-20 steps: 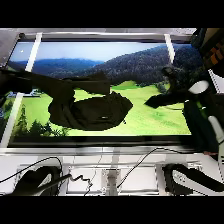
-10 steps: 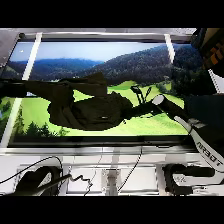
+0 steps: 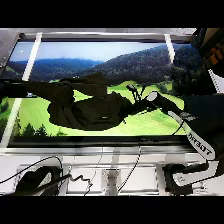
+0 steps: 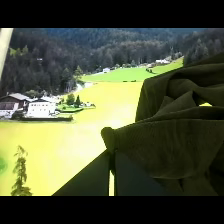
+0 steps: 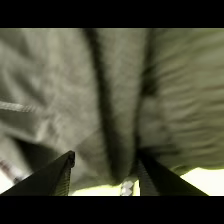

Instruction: Fold the clothes and pants, and hang the long-sleeved shirts on hangers.

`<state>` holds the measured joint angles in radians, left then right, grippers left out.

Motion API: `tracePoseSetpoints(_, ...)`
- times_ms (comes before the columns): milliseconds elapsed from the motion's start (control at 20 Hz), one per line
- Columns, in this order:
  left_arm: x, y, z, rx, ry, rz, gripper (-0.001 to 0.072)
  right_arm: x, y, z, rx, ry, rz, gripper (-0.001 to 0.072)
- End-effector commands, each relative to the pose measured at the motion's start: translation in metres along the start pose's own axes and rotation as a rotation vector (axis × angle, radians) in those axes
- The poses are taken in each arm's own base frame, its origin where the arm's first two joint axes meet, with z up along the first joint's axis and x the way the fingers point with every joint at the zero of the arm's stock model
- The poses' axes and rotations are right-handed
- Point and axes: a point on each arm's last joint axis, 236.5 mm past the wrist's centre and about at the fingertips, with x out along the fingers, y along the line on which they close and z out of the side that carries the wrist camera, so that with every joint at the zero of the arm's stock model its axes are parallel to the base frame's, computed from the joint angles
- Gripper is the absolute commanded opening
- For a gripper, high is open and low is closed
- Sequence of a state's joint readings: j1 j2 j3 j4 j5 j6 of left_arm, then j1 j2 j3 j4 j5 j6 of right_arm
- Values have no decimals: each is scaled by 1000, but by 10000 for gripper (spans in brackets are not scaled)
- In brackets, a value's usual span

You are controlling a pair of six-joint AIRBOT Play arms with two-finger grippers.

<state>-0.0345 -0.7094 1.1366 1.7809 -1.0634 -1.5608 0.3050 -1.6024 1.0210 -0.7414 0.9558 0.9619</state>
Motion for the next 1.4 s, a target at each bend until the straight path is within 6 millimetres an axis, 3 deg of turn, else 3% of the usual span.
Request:
tracePoseSetpoints(0,0,0,0,-1,0,0,16,0,21,-25,24,116,94,381)
tracePoseSetpoints(50,0,0,0,-1,0,0,16,0,22,-24,29,112,101,369)
tracePoseSetpoints(150,0,0,0,0,0,0,16,1,23,-10,51,54,103,200)
tracePoseSetpoints(200,0,0,0,0,0,0,16,1,24,2,74,5,110,157)
tracePoseSetpoints(250,1,0,0,1,2,2,16,0,25,17,104,-57,115,35)
tracePoseSetpoints(400,13,8,-1,31,18,39,16,-12,19,66,137,-231,87,30)
tracePoseSetpoints(500,28,12,11,38,-19,61,15,-37,16,104,102,-335,61,29)
tracePoseSetpoints(600,46,24,38,-70,-125,85,14,-84,10,153,81,-472,40,29)
tracePoseSetpoints(700,63,47,67,-229,-256,110,13,-153,-10,202,119,-649,6,29)
tracePoseSetpoints(800,82,73,82,-338,-308,138,12,-242,-41,240,184,-852,-52,28)
tracePoseSetpoints(900,97,94,94,-408,-317,164,11,-325,-63,257,220,-1014,-89,27)
tracePoseSetpoints(1000,99,111,113,-419,-351,187,12,-393,-76,258,224,-1128,-122,27)
tracePoseSetpoints(1100,90,127,129,-426,-401,209,12,-438,-86,248,190,-1169,-195,28)
tracePoseSetpoints(1200,77,144,133,-437,-429,241,13,-465,-94,232,151,-1152,-284,28)
tracePoseSetpoints(1350,58,176,123,-466,-431,311,13,-489,-108,207,121,-1106,-418,28)
